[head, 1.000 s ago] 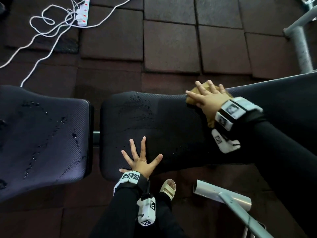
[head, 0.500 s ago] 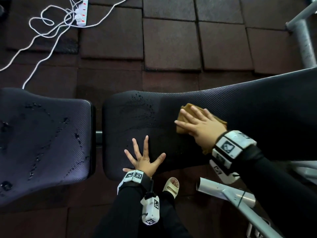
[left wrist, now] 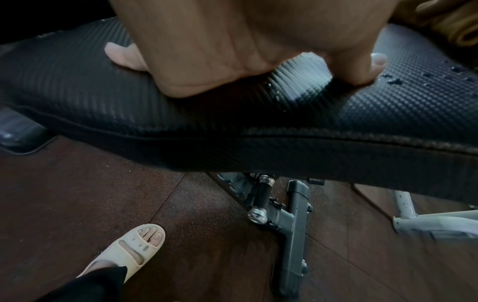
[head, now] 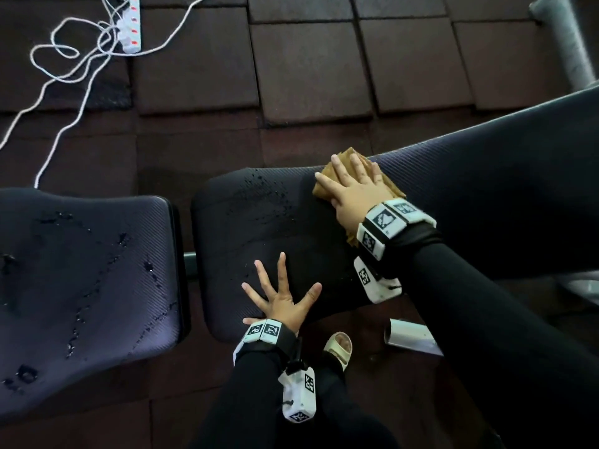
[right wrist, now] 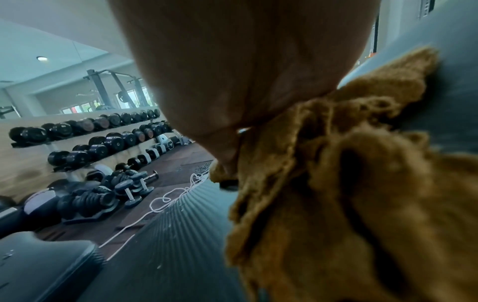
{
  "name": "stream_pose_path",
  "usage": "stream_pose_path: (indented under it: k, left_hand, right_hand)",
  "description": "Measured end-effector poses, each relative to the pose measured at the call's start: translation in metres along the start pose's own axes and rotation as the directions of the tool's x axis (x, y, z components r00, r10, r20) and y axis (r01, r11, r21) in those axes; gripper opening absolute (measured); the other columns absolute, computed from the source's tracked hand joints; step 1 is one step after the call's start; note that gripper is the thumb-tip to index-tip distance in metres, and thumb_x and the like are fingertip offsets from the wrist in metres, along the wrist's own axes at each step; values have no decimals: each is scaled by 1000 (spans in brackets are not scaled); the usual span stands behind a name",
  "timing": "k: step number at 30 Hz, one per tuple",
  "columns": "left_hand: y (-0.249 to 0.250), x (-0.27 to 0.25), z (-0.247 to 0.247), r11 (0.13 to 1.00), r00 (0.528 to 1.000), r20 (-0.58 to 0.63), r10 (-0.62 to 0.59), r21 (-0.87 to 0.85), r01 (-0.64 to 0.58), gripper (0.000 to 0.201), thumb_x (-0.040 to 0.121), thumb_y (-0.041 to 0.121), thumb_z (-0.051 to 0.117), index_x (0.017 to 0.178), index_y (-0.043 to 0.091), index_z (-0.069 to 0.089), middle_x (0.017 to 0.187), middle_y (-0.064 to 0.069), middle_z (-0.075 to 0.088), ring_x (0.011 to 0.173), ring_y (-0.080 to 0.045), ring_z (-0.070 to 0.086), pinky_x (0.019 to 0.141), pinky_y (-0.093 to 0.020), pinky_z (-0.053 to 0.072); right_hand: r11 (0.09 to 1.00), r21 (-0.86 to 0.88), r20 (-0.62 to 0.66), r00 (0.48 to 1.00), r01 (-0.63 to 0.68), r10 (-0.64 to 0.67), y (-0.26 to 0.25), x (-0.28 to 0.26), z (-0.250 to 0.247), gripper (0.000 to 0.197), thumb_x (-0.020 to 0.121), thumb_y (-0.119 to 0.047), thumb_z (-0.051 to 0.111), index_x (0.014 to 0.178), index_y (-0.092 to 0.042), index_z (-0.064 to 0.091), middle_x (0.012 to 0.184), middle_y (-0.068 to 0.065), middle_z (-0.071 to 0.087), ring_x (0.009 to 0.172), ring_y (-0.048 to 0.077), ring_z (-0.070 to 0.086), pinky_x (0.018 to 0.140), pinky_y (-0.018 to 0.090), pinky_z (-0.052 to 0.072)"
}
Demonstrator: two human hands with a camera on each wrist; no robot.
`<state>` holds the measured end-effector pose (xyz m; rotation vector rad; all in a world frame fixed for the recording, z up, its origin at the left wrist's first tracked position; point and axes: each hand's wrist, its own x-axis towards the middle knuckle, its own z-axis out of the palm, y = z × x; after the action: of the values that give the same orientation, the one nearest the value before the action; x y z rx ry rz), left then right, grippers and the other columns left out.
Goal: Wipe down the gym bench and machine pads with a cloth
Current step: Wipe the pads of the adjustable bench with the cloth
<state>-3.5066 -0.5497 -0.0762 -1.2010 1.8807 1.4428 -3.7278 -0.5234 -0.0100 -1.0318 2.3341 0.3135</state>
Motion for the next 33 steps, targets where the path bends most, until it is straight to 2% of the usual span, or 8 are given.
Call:
stream_pose_path:
  k: [6, 12, 21, 24, 26, 28, 30, 33]
  left_hand:
    - [-1, 1, 2, 1000, 1000, -25, 18, -24, -18, 89, 47, 93, 36, 115, 81, -19, 123, 40, -51, 132, -25, -42, 99, -77, -9]
    - [-3, 3, 6, 998, 998, -48, 40, -40, -42, 86, 48, 91, 38, 110, 82, -21, 124, 37, -49, 131, -30, -43, 107, -69, -8]
    - [-17, 16, 14, 993, 991, -90, 94, -67, -100, 89, 44, 96, 37, 113, 82, -17, 141, 27, -41, 129, -34, -44, 107, -62, -15]
    - [-18, 22, 19, 995, 989, -125, 79, -53, -86, 76, 56, 94, 30, 115, 81, -16, 145, 24, -38, 131, -27, -42, 104, -65, -15]
    - [-16, 23, 20, 997, 987, -143, 77, -6, -78, 58, 75, 83, 22, 117, 80, -17, 148, 22, -34, 134, -23, -40, 104, -67, -16]
    - [-25, 19, 16, 995, 977, -189, 95, 33, -90, 45, 85, 71, 17, 115, 82, -15, 145, 33, -30, 140, -19, -28, 103, -70, -11]
    - [-46, 16, 7, 983, 961, -238, 143, 150, -109, 45, 89, 64, 16, 115, 81, -17, 136, 46, -29, 142, -13, -12, 105, -69, -4]
    - [-92, 13, -10, 921, 957, -164, 240, 349, -172, 52, 90, 64, 20, 119, 75, -22, 138, 37, -33, 142, -4, -16, 108, -65, -3]
  right_hand:
    - [998, 69, -235, 972, -13, 29, 8, -78, 48, 57, 97, -38, 36, 146, -45, 9, 158, -11, -2, 146, 19, -7, 115, 41, -11]
    - [990, 61, -393, 909, -125, 139, 30, -132, 83, 54, 93, -50, 30, 145, -45, 18, 155, -12, 11, 145, 14, 0, 117, 43, -6]
    - [975, 60, -556, 804, -215, 212, 26, -117, 107, 52, 95, -53, 26, 145, -41, 26, 157, -7, 15, 146, 22, 2, 118, 46, -1]
    - [974, 76, -575, 788, -214, 218, 14, -102, 107, 51, 95, -53, 27, 145, -40, 28, 157, -6, 17, 146, 23, 4, 117, 45, -3]
    - [976, 81, -583, 784, -204, 213, 0, -89, 108, 50, 95, -51, 29, 144, -39, 30, 157, -5, 19, 146, 24, 6, 117, 45, -3]
    - [979, 83, -583, 788, -184, 198, -18, -80, 112, 50, 95, -49, 34, 144, -38, 32, 156, -4, 21, 145, 26, 9, 117, 47, -1]
    - [987, 69, -573, 804, -144, 157, -40, -74, 119, 50, 94, -47, 40, 143, -37, 36, 155, -3, 24, 145, 27, 12, 116, 48, 2]
    - [999, -6, -521, 853, -44, 35, -77, -80, 142, 51, 92, -43, 45, 142, -36, 38, 154, -2, 27, 144, 28, 15, 115, 49, 6]
